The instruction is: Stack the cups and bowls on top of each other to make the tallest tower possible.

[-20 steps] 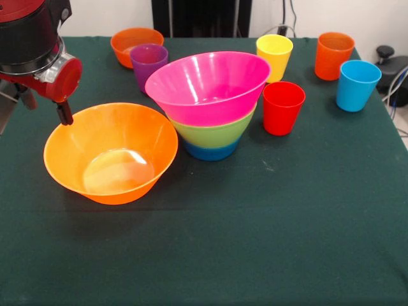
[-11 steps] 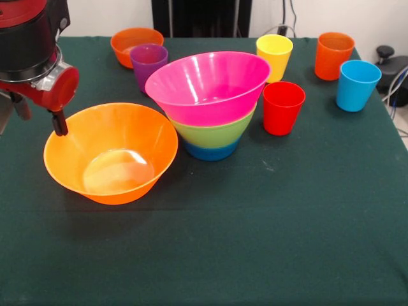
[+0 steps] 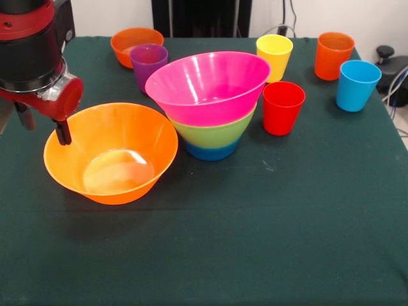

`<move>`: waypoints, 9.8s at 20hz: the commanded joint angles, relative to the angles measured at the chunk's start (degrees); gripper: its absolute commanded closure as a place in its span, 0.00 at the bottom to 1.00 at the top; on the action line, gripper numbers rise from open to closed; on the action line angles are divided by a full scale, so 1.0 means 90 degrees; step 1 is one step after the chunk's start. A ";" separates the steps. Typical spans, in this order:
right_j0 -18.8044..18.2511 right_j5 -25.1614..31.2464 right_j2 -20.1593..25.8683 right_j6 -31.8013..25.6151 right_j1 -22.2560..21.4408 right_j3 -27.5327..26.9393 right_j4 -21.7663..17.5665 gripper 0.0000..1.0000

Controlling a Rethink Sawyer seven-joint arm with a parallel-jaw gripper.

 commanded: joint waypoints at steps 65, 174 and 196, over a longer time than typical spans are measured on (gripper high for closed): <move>-0.0171 -0.0917 0.0706 -0.1301 0.0043 0.1571 -0.0326 0.00; -0.1745 -0.2455 0.1746 -0.1416 -0.0861 0.3992 -0.1356 0.00; -0.1530 -0.1522 0.1749 -0.0988 -0.1205 0.3765 -0.1221 0.00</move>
